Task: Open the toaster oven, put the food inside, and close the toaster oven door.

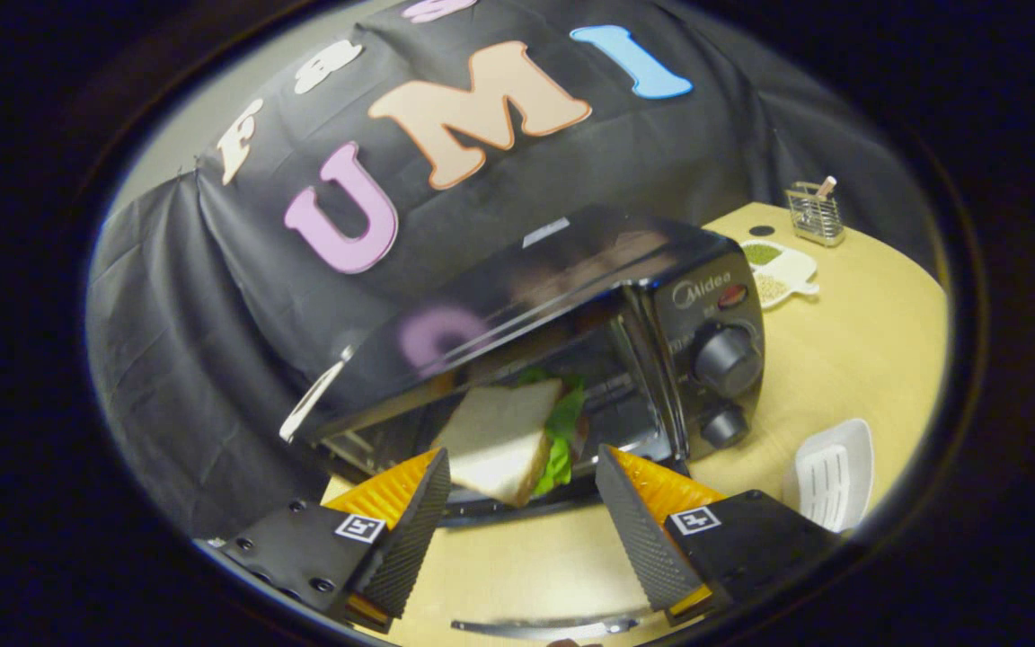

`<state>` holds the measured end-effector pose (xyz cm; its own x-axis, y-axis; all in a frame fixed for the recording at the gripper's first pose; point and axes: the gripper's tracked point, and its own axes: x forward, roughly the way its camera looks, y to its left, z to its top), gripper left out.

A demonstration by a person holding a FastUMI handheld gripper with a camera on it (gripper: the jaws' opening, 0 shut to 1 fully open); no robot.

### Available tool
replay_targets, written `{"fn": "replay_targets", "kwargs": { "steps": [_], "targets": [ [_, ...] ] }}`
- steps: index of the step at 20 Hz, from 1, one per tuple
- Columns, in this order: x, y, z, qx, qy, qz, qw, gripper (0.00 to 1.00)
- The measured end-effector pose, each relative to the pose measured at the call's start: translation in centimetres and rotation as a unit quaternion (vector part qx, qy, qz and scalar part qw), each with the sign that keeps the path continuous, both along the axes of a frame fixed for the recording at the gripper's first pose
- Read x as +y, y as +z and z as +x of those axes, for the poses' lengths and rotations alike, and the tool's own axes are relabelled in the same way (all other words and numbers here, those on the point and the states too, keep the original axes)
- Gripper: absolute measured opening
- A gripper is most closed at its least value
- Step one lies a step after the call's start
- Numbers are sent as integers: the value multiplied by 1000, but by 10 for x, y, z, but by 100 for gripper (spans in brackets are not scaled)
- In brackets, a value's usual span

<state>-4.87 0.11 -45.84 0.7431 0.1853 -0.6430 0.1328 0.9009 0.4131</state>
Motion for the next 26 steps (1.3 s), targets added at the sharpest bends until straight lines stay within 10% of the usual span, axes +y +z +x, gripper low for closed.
{"fn": "replay_targets", "kwargs": {
  "steps": [15,26],
  "targets": [
    [11,-21,-150,185,195,-19,963,99],
    [-18,-58,-166,239,210,-92,944,100]
  ]
}}
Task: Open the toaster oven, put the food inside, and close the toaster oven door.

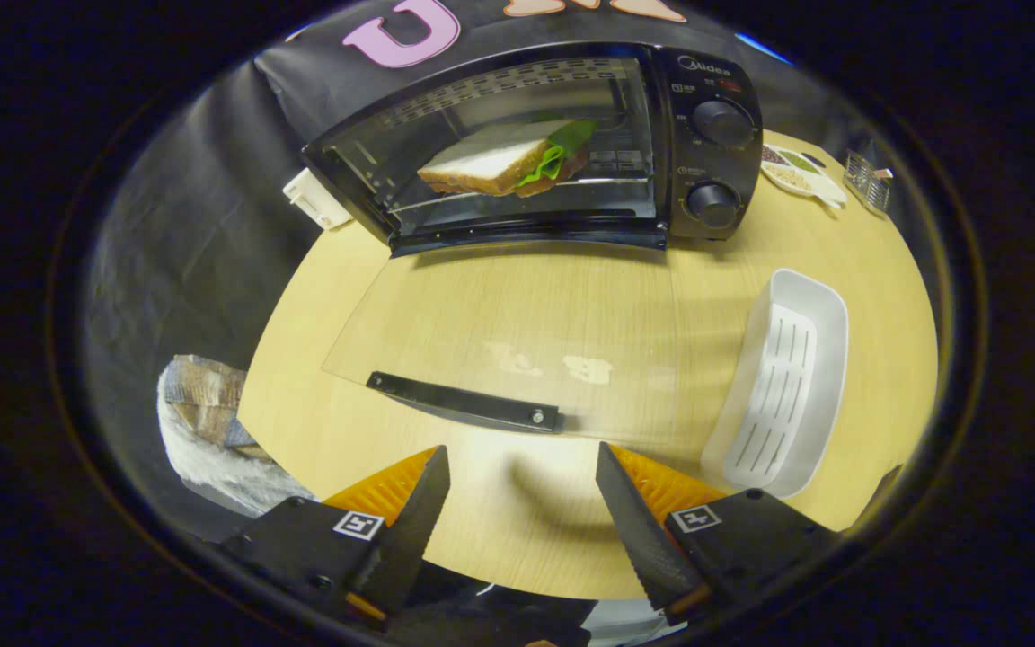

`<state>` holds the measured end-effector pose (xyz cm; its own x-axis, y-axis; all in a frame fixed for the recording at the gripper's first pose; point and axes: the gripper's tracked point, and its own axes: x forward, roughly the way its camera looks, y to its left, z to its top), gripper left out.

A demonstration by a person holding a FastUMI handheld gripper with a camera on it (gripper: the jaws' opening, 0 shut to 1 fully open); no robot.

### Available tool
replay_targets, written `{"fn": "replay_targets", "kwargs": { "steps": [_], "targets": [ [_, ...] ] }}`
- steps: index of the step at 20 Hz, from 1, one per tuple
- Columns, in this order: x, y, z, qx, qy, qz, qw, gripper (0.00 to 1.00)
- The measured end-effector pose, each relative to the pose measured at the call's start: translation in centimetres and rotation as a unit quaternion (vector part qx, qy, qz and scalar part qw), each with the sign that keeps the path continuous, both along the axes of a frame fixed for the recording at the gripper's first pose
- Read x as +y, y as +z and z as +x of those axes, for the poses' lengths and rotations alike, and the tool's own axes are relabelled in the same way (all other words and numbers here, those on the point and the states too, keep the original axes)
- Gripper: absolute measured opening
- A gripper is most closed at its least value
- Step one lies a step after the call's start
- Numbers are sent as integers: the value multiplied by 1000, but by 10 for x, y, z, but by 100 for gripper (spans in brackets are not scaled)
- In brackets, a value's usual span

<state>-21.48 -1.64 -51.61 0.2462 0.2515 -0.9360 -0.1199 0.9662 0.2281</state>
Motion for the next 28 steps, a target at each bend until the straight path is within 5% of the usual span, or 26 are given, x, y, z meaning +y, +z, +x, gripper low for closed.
{"fn": "replay_targets", "kwargs": {
  "steps": [7,17,28],
  "targets": [
    [-3,9,10,-31,-17,-5,999,100],
    [6,58,55,-138,32,-32,989,100],
    [8,98,102,-217,21,-35,975,100]
  ]
}}
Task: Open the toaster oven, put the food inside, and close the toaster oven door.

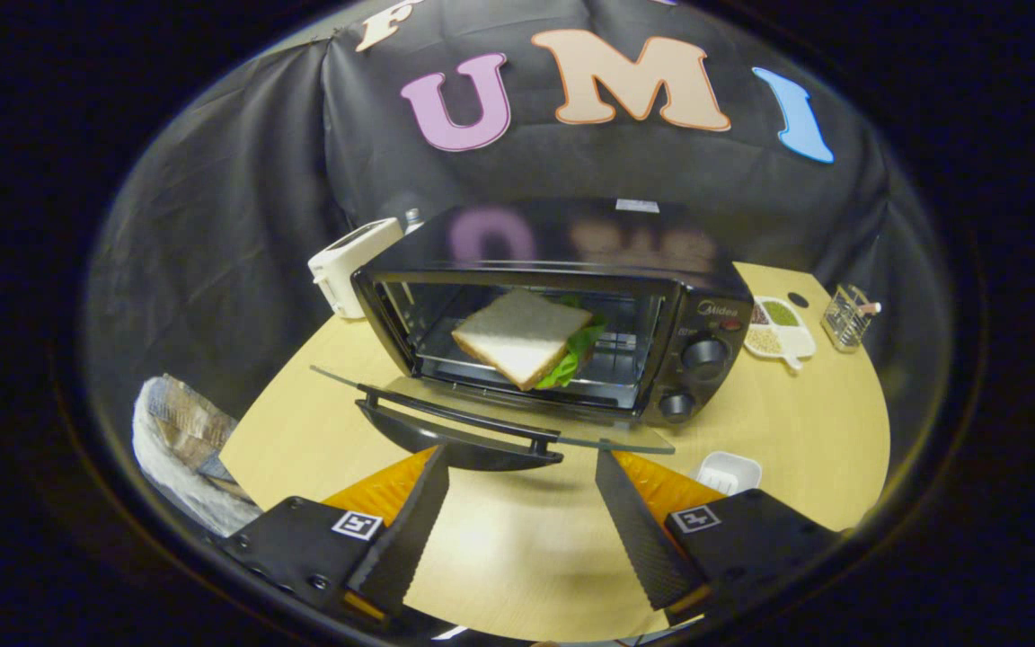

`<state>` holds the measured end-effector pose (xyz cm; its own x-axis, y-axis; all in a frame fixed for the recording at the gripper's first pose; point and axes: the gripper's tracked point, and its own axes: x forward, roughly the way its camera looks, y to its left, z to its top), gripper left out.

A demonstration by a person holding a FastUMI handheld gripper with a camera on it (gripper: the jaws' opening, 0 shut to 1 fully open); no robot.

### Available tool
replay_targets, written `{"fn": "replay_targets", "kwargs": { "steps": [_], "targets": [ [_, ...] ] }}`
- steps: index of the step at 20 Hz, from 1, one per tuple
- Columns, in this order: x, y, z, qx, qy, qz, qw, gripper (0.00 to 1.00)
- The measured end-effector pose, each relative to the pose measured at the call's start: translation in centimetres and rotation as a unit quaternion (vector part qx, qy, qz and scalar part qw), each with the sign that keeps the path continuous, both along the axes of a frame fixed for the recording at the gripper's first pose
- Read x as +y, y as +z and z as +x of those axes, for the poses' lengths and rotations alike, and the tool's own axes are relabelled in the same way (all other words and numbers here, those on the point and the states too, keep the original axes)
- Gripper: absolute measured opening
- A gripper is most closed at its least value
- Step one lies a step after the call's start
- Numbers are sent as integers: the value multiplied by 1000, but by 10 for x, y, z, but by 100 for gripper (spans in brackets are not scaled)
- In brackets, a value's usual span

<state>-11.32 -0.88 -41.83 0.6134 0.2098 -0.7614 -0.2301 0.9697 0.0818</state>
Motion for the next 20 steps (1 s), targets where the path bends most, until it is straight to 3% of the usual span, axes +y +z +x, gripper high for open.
{"fn": "replay_targets", "kwargs": {
  "steps": [4,9,14,20],
  "targets": [
    [0,13,22,-41,18,-28,999,100],
    [-11,15,57,-59,-5,-39,997,100],
    [-17,14,66,-57,-26,-31,998,100],
    [-9,7,53,-47,-13,-22,999,100]
  ]
}}
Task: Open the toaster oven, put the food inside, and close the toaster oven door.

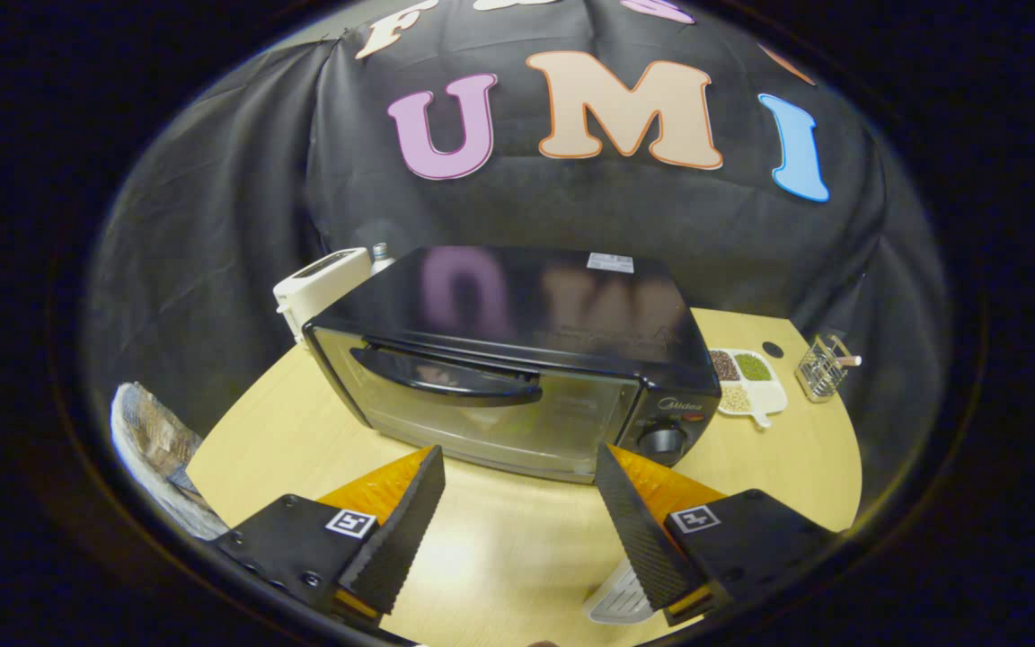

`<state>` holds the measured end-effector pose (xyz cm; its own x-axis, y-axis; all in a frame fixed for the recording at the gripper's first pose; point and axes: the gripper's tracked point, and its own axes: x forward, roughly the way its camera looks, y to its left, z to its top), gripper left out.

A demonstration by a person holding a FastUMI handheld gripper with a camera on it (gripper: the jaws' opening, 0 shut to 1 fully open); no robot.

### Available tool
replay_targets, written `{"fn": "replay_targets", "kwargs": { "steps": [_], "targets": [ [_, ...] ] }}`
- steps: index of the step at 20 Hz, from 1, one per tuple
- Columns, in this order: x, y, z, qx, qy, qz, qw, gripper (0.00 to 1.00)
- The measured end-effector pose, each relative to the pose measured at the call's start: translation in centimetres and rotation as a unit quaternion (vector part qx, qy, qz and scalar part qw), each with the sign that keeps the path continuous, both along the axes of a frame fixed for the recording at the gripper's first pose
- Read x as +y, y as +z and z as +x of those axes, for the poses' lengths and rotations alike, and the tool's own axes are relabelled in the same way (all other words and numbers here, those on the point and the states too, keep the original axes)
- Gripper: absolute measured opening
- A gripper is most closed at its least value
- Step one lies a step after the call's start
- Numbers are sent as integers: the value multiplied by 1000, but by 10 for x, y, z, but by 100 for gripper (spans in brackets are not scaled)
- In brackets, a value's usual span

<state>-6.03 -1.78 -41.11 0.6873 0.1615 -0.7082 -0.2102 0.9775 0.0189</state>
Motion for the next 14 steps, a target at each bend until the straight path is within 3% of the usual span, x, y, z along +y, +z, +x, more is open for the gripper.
{"fn": "replay_targets", "kwargs": {
  "steps": [3,6,14],
  "targets": [
    [4,6,-9,-8,11,16,1000,100],
    [-16,9,-19,-11,-3,13,1000,100],
    [-163,99,11,-104,-131,8,986,100]
  ]
}}
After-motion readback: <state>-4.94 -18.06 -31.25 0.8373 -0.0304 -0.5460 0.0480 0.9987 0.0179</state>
